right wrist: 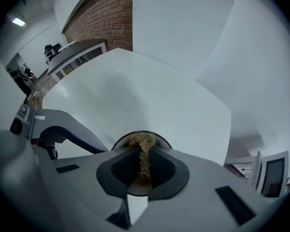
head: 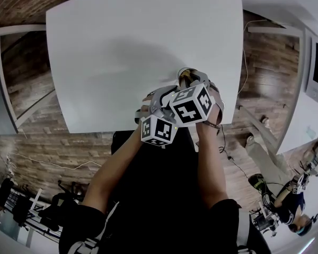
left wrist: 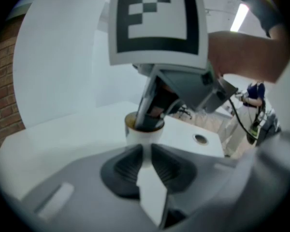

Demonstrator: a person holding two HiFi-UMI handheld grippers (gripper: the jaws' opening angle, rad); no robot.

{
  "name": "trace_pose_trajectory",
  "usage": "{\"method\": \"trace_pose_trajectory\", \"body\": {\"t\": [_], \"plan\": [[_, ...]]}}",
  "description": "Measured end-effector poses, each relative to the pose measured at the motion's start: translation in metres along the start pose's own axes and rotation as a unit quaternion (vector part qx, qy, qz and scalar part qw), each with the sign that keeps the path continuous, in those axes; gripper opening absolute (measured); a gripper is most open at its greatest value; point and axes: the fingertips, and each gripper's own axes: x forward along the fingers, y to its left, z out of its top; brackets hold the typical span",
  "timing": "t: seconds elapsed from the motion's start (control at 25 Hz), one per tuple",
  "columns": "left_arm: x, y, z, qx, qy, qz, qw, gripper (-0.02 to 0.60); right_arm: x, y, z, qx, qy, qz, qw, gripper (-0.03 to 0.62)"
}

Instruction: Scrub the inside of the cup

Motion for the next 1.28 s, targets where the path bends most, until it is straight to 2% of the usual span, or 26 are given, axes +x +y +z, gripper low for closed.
{"method": "trace_pose_trajectory", "body": {"t": [0.2,0.4,0.88,1.12,1.28], "plan": [[0.0,0.0,-0.001,0.0,0.0,0.003,1.0,0.06,0.005,0.007,-0.003,-0.027,0.029,0.028,0.999,0.029],[-0.001,0.002,-0.001,0.005,0.001,0.004,1.0,0.06,-0.01,0.013,-0.007,-0.027,0.023,0.063,0.997,0.029],[0.0,-0.001,-0.006,0.008,0.01,-0.004,0.9999,0.06,-0.061,0.014,-0.008,-0.037,-0.004,0.076,0.996,0.029],[0.002,-0.001,-0.007,0.009,0.021,-0.003,0.9997,0.061,-0.092,0.007,-0.008,-0.024,-0.04,0.063,0.997,0.029],[0.002,0.0,-0.007,0.01,0.027,-0.001,0.9996,0.063,-0.118,-0.007,-0.005,0.015,-0.117,0.041,0.992,0.029]]}}
